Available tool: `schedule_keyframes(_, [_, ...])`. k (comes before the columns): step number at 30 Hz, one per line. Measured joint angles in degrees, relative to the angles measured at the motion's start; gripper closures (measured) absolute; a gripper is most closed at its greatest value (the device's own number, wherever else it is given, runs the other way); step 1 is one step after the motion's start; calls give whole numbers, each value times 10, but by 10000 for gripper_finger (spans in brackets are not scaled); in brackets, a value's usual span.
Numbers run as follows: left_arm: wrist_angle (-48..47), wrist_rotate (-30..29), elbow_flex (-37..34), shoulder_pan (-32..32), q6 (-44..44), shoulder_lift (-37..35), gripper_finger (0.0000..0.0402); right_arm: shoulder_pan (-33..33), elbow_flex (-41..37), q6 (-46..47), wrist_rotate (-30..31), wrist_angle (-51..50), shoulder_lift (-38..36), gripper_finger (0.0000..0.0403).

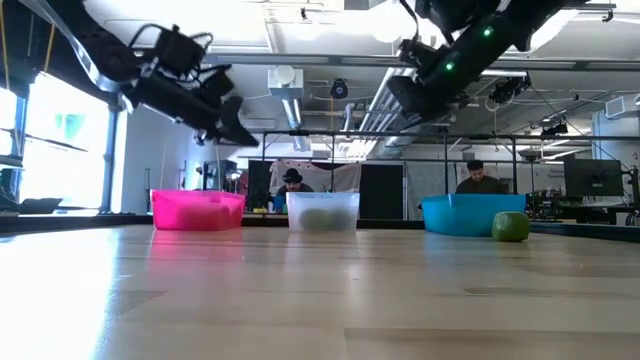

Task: Sort produce into baskets
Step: Put the lime into the transparent bin

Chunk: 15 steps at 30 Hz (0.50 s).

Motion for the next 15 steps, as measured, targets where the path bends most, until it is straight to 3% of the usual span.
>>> schedule_keyframes(6, [96,0,-44,-59,-1,-22,401,12,0,19,11,52,55,395])
schedule_keyframes(15, [189,-2,-91,-111,21,-22,401,26,-2,21,-20,141,113,402])
